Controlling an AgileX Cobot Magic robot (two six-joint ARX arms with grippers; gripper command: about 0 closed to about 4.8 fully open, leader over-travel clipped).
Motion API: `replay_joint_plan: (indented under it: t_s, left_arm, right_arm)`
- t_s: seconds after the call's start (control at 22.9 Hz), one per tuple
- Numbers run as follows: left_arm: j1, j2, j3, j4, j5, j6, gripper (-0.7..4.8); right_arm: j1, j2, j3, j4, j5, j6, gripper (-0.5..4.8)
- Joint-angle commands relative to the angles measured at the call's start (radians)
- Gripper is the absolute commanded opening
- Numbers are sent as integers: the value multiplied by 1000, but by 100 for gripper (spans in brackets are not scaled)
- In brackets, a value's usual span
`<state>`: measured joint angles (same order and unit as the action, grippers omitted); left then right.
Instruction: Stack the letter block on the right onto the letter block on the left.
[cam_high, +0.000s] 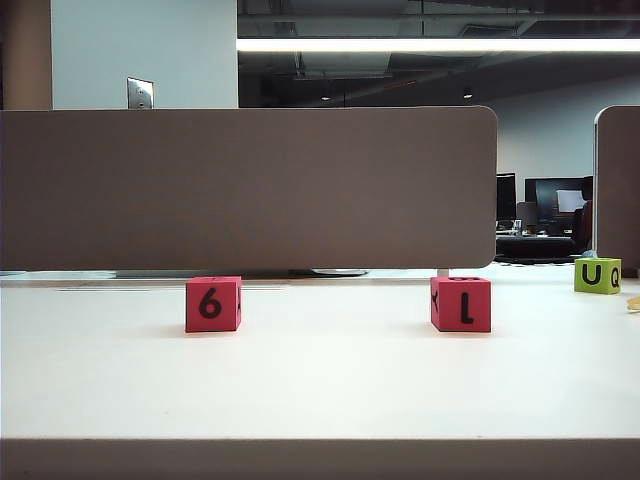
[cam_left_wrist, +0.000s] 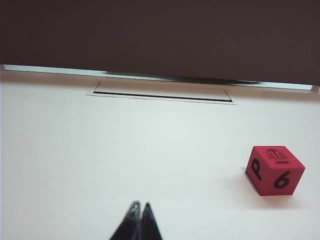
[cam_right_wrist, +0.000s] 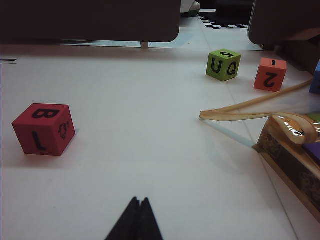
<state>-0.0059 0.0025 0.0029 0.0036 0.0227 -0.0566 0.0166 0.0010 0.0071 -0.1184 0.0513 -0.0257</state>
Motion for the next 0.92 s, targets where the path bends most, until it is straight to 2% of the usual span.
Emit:
replay_joint_plan:
  t_s: [0.04, 0.35, 0.52, 0.66, 0.92]
  left_arm:
    - [-1, 0, 3, 9, -4, 5, -6]
    - [-1, 0, 5, 8, -3, 4, -6]
    - [-2, 1, 57, -37, -17, 4, -6]
    - [-2, 5, 147, -134, -90, -15, -6]
    - [-2, 129, 352, -155, -90, 35, -6]
  right_arm:
    - [1, -2, -5, 24, -2, 3, -8]
    - [1, -2, -5, 18, -2, 7, -8]
    - [1, -2, 37, 45, 75, 149, -9]
    - [1, 1, 137, 45, 84, 169, -9]
    - [0, 39, 315, 48, 82, 126, -9]
